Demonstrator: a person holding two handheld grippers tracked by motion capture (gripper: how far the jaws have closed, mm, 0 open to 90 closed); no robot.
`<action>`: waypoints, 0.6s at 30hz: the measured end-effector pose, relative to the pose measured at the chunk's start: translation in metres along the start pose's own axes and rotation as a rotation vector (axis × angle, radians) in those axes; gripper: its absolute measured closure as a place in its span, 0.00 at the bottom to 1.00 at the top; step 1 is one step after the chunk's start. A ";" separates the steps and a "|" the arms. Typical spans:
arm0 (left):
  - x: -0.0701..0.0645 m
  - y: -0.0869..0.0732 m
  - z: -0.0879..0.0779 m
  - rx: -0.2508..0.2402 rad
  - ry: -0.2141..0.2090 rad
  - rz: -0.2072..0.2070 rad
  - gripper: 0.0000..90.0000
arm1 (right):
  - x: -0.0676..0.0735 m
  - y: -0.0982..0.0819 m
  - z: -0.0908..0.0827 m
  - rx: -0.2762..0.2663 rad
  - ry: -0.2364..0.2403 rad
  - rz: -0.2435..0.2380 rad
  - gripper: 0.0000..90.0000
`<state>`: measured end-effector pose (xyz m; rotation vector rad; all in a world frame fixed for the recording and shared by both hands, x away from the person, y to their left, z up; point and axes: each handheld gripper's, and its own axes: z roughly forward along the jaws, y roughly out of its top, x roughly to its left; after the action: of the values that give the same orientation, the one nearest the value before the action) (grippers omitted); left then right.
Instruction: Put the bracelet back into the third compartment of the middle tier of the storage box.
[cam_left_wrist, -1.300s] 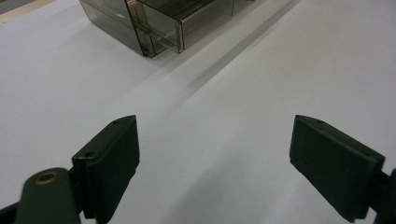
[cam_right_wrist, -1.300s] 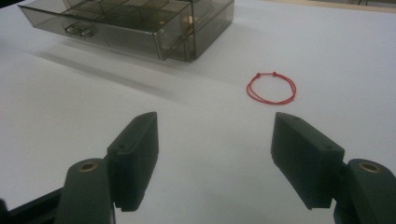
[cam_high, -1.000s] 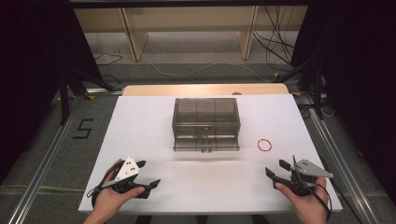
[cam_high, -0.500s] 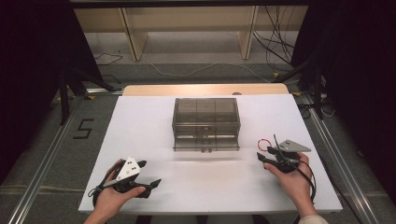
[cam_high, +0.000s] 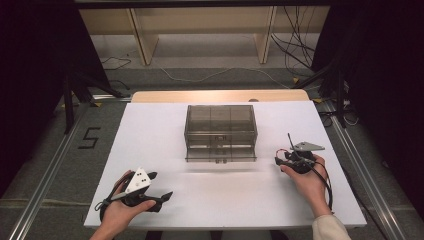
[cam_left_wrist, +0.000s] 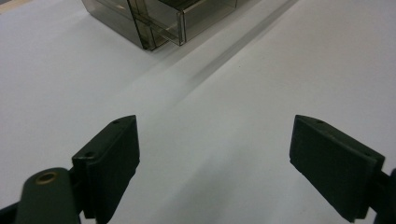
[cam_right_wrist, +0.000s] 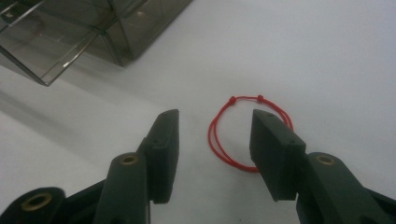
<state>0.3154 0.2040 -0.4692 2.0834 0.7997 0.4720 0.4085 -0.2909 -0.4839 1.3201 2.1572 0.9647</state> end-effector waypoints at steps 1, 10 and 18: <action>0.000 0.000 0.000 0.005 -0.001 0.004 0.18 | 0.000 0.000 0.001 0.006 0.000 0.003 0.59; 0.001 -0.001 0.000 0.004 0.003 0.002 0.18 | -0.006 0.004 0.012 0.026 -0.008 0.002 0.62; 0.002 -0.001 0.000 0.003 0.006 0.000 0.18 | -0.007 0.006 0.016 0.034 -0.005 -0.004 0.66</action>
<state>0.3164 0.2054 -0.4701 2.0859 0.8044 0.4775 0.4265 -0.2900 -0.4900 1.3319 2.1812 0.9263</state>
